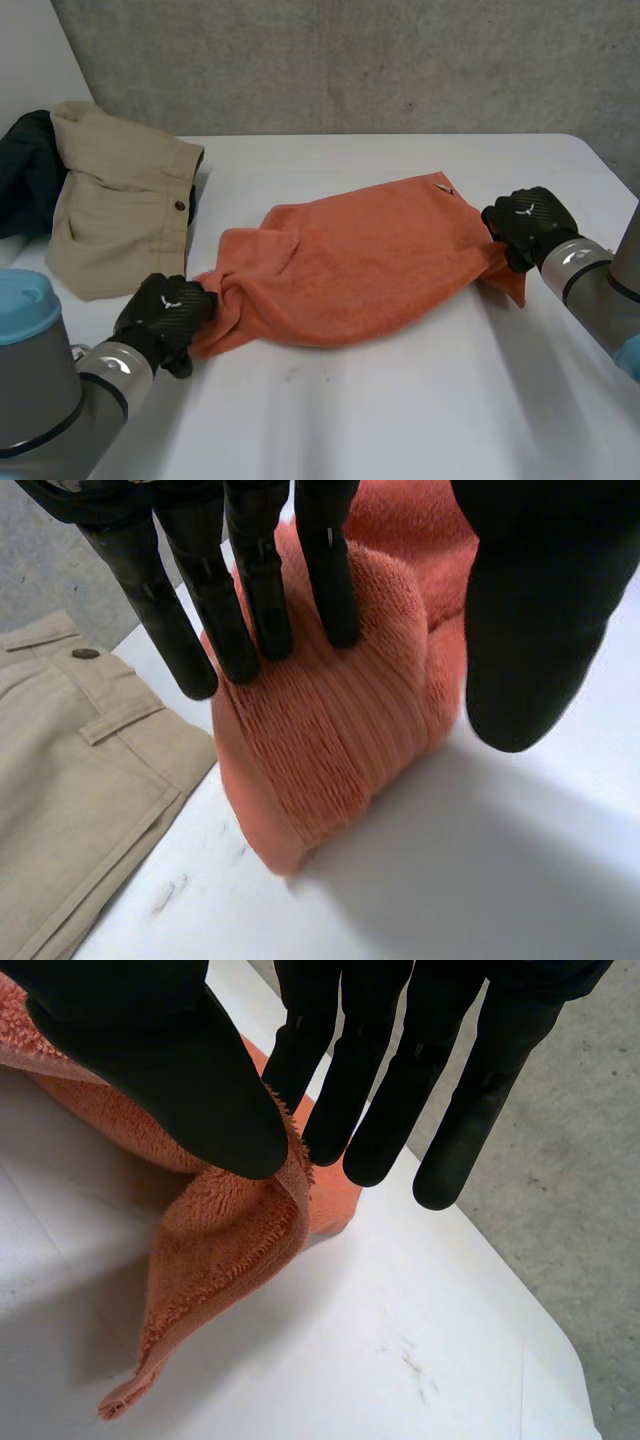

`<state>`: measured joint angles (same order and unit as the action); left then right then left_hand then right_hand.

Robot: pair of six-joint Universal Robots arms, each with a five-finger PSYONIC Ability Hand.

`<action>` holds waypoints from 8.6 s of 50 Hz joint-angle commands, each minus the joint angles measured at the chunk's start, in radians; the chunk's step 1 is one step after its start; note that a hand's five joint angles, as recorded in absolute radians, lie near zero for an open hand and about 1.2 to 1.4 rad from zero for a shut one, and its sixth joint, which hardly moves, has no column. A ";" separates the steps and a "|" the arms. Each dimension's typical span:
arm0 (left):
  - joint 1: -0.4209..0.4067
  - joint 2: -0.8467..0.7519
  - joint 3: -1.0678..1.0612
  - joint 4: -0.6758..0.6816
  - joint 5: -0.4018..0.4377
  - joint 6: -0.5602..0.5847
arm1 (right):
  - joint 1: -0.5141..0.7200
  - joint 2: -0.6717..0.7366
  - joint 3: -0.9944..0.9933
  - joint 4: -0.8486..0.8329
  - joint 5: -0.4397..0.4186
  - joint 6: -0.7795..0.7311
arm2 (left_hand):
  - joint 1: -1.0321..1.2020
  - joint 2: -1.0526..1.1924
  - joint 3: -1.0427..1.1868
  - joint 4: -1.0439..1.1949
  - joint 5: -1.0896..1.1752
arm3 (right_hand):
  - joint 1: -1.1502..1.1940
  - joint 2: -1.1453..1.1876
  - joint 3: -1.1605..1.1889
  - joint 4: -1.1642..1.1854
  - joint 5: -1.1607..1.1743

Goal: Fold the laundry.

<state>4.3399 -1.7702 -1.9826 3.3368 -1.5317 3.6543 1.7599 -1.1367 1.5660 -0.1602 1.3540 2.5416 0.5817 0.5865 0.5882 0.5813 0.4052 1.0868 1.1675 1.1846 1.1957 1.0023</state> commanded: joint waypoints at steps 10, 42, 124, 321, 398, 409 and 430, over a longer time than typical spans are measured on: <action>0.027 -0.308 0.260 0.029 -0.001 0.052 | -0.002 0.000 0.009 -0.002 -0.003 -0.001 | 0.052 0.047 0.045 0.052 0.054 | 0.310 0.229 0.212 0.201 0.219; 0.023 0.183 0.646 -0.499 -0.031 -0.138 | -0.123 -0.416 -0.356 0.491 0.040 -0.224 | 0.815 0.810 0.808 0.815 0.816 | 0.310 0.229 0.212 0.201 0.219; -0.026 -0.122 0.266 -0.252 -0.076 0.159 | -0.128 -0.117 0.083 0.268 0.178 -0.535 | 0.815 0.810 0.808 0.815 0.816 | 0.310 0.229 0.212 0.201 0.219; -0.238 -0.322 0.593 0.108 -0.013 -0.109 | 0.208 0.066 0.042 0.008 0.082 0.194 | -0.400 -0.405 -0.407 -0.400 -0.399 | -0.844 -0.924 -0.942 -0.953 -0.934; -0.318 -0.561 0.746 -0.188 -0.301 -0.203 | 0.294 0.379 -0.446 0.301 0.022 0.448 | -0.362 -0.367 -0.369 -0.362 -0.360 | -0.846 -0.927 -0.944 -0.955 -0.937; -0.278 -0.379 0.769 -0.177 -0.153 -0.184 | 0.285 0.178 -0.325 0.226 0.142 0.399 | -0.383 -0.388 -0.389 -0.382 -0.381 | -0.782 -0.862 -0.879 -0.890 -0.872; -0.212 -0.236 0.766 -0.267 0.390 -0.263 | 0.294 0.172 -0.087 0.077 0.053 0.770 | -0.383 -0.388 -0.389 -0.382 -0.381 | -0.817 -0.898 -0.915 -0.926 -0.907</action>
<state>4.1297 -2.0028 -1.2129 3.0951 -1.1717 3.4197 2.0449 -1.0222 1.4923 -0.0665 1.4832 3.2127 0.1885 0.2015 0.2102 0.2007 0.0442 0.2466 0.2490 0.2511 0.2492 0.0755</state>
